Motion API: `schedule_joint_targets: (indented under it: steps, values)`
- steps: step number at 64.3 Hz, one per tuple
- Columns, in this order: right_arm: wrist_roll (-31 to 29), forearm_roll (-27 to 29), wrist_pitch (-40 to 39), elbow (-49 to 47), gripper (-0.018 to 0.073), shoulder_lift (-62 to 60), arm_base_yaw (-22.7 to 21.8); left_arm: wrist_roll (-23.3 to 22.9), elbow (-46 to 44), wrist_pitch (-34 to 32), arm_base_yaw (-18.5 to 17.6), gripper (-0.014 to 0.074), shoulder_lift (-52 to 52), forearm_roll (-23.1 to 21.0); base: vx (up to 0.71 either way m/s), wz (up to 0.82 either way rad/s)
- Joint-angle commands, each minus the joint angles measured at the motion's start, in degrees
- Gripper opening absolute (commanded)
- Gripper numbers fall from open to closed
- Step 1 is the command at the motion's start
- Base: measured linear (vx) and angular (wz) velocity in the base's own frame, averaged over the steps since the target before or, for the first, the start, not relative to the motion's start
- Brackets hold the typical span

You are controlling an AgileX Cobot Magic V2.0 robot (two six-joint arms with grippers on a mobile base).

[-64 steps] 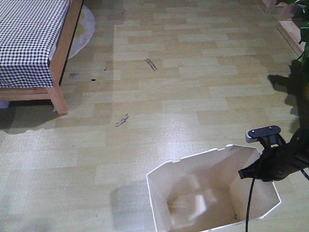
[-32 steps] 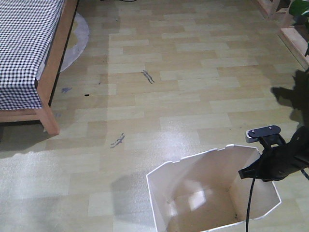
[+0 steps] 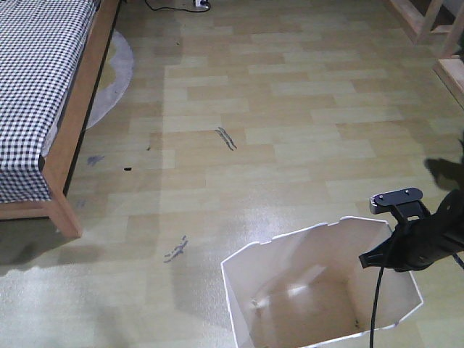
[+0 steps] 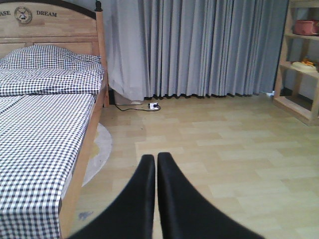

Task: Move trash bin to bedside with robot
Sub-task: 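Drive toward the bed and curtains carrying the bin with the right gripper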

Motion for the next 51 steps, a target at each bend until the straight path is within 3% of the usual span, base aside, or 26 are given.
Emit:
schedule_joint_targets:
  steps: [1, 51]
  values:
    - [0.7, 1.3, -0.7, -0.9, -0.0003, -3.4, -0.2, -0.2, 1.2, -3.8, -0.2, -0.0006, -0.5, -0.6, 0.41, 0.07]
    - [0.7, 1.3, -0.5, -0.9, -0.0003, -3.4, -0.2, -0.2, 1.2, -3.8, -0.2, -0.0006, -0.5, -0.6, 0.43, 0.03]
